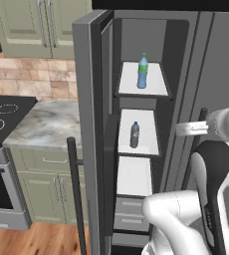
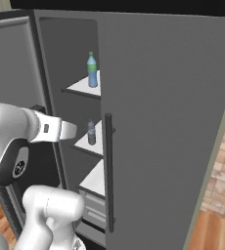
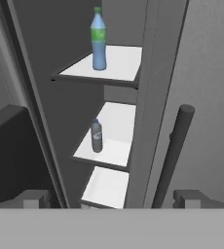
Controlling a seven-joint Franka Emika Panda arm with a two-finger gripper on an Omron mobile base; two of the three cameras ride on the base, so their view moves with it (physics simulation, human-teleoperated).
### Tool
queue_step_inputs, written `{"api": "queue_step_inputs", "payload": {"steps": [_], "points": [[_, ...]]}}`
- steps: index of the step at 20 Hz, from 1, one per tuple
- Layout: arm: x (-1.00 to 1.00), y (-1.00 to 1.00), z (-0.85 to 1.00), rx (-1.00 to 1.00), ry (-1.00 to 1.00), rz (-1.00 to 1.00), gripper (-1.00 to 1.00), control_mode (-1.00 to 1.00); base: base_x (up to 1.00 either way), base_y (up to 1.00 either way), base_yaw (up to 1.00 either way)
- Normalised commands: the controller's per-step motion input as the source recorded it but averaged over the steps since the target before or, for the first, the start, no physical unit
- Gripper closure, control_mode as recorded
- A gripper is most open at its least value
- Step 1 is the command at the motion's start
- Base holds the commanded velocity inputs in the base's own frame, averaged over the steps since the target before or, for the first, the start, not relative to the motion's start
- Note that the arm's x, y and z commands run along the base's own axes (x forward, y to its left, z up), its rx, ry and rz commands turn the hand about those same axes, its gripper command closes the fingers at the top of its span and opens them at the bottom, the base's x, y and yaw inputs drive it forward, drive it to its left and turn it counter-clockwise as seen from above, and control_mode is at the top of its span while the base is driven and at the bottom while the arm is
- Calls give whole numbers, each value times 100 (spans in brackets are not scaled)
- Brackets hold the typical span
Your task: Take the bottled waters from the counter and place them in the freezer to freeze. Close the freezer door after placing the bottles.
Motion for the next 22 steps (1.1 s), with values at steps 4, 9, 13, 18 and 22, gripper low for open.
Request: {"api": "queue_step_inputs", "payload": {"steps": [4,9,13,18,22], "points": [[-20,0,0,0,-4,0,-100,-100,0,0,0],[-9,7,-29,1,-17,0,-100,-100,0,0,0],[0,1,-34,3,-12,0,-100,-100,0,0,0],[-10,0,-8,0,-2,0,-100,100,-34,-20,0],[0,0,0,0,0,0,-100,100,-86,-67,1]]}}
